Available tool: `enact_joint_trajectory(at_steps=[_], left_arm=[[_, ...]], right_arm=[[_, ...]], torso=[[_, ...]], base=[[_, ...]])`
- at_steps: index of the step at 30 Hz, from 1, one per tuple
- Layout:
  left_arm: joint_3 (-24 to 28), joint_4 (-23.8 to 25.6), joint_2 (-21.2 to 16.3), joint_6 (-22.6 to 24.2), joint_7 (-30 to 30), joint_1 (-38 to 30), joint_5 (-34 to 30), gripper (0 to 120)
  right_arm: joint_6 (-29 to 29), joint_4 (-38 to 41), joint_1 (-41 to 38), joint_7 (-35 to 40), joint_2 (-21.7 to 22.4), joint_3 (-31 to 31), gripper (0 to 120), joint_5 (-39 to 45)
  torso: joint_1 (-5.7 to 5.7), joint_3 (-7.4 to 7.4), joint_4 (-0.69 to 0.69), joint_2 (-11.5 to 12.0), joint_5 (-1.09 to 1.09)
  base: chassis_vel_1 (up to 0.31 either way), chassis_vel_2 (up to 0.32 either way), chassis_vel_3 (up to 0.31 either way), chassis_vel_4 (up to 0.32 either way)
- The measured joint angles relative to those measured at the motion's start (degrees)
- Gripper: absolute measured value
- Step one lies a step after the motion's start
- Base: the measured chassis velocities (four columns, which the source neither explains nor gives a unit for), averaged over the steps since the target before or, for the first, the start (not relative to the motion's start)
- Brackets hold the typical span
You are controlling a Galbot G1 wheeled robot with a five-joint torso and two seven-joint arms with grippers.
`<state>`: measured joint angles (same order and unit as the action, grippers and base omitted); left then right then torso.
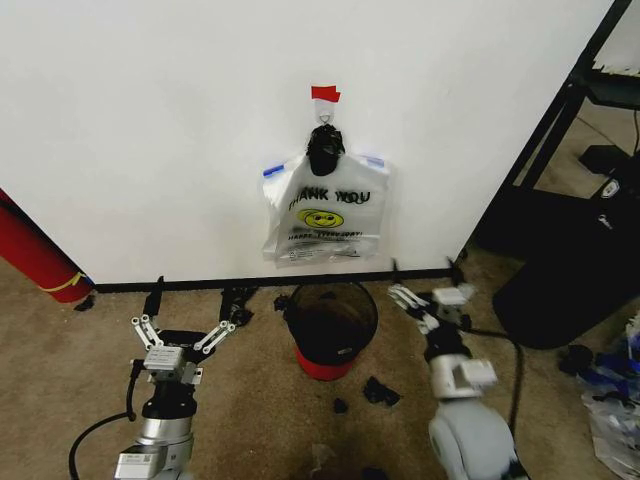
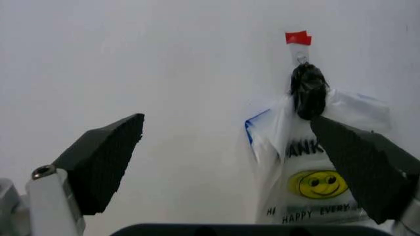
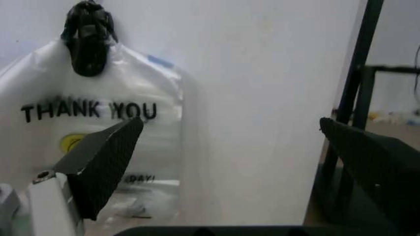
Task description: Pick up the garbage bag from the wall and place it over the trash bin.
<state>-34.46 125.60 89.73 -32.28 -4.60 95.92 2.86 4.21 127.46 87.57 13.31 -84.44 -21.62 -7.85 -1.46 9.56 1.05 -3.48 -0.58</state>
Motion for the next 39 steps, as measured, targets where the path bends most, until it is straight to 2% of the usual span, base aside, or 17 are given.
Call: enact_joint_trajectory(at_steps=[9,13,14,19,21,32,34,39], left_arm=[[0.29,-0.31,0.06,-0.61,-0.04,-0.1,-0.28,100],[-0.25,0.2,-0.35,-1.01,-0.18,0.71,-0.62,100],[-0.25,0.2,-0.35,-1.01,-0.18,0.71,-0.62,100],[-0.8,0.9,-0.69,-1.42,-0.39,1.64,-0.56,100],[-1.07,0.8,-0.81,-1.43,-0.38,1.65,-0.54,100],[-1.22,-2.0,-0.28,-0.95,-0.44,0.72,-1.34,100],[-1.2,-2.9,0.15,-0.87,-0.53,0.3,-0.97,100],[-1.45,-3.92,0.52,-0.78,-0.55,-0.26,-0.7,100]], right_arm=[[1.25,-1.42,-0.58,-2.92,0.81,0.99,100,0.99],[3.68,-6.12,-4.92,-12.59,1.07,1.77,100,16.65],[3.68,-6.12,-4.92,-12.59,1.07,1.77,100,16.65],[6.04,-16.47,-16.43,-26.81,3.67,3.93,100,39.88],[6.1,-19.78,-19.93,-29.32,4.78,4.97,100,45.75],[7.41,-33.17,-32.64,-34.94,6.6,9.16,100,59.11],[7.97,-36.25,-36.54,-37.75,6.05,10.49,100,62.25],[8.99,-41.47,-42.49,-39.39,4.21,12.39,100,65.03]], torso=[[0.0,0.0,0.0,0.0,0.0],[0.0,0.01,-0.01,0.0,0.0],[0.0,0.01,-0.01,0.0,0.0],[0.0,0.01,-0.03,0.0,0.0],[-0.01,0.02,-0.03,0.0,0.0],[-0.01,0.02,0.0,0.0,0.0],[-0.01,0.02,0.0,0.0,0.0],[-0.01,0.01,-0.01,0.0,0.0]], base=[[0.0,0.0,0.0,0.0],[0.0,0.0,0.0,0.0],[0.0,0.0,0.0,0.0],[0.0,0.0,0.0,0.0],[0.0,0.0,0.0,0.0],[0.0,0.0,0.0,0.0],[0.0,0.0,0.0,0.0],[0.0,0.0,0.0,0.0]])
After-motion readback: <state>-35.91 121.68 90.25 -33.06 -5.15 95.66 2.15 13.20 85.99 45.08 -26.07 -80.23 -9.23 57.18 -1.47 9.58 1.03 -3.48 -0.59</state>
